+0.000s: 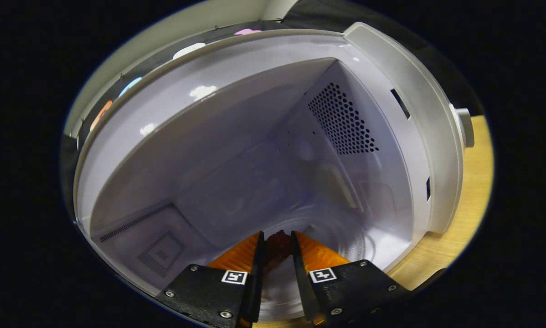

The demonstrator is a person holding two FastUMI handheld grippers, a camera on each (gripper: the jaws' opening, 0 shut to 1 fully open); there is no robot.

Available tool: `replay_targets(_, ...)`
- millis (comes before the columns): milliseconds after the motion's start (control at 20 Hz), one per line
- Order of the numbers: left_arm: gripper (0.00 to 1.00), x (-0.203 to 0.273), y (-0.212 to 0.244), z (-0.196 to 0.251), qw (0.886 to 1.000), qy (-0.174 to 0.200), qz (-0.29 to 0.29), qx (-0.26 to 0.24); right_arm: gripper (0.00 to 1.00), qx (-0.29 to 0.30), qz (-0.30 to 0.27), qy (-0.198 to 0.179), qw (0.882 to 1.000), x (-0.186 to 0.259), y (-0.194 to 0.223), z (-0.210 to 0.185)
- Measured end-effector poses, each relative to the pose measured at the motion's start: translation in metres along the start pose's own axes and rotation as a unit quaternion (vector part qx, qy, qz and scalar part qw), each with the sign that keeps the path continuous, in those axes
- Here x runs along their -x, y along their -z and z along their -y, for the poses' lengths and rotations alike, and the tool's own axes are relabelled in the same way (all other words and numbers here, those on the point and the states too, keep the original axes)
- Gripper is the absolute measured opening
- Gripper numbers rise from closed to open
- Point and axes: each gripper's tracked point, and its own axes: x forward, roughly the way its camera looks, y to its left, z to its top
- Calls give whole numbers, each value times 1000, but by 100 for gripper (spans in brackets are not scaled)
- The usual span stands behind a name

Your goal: Open the microwave oven with the left hand, put the food in, and close the microwave oven.

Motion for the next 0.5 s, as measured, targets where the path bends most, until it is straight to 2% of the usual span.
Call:
replay_targets(100, 90, -2, -1, 4, 1000, 6, 2, 10, 45, 32, -21, -2, 999, 2, 6, 9)
replay_targets(250, 90, -9, 3, 16, 1000, 12, -6, 13, 51, 45, -24, -20, 999, 10, -4, 7)
replay_targets(450, 88, -18, -5, 47, 999, 47, -6, 26, 56, 89, -30, -48, 994, 41, -13, 0)
replay_targets(500, 90, -20, -4, 55, 998, 57, -8, 29, 60, 106, -27, -57, 992, 51, -17, -1)
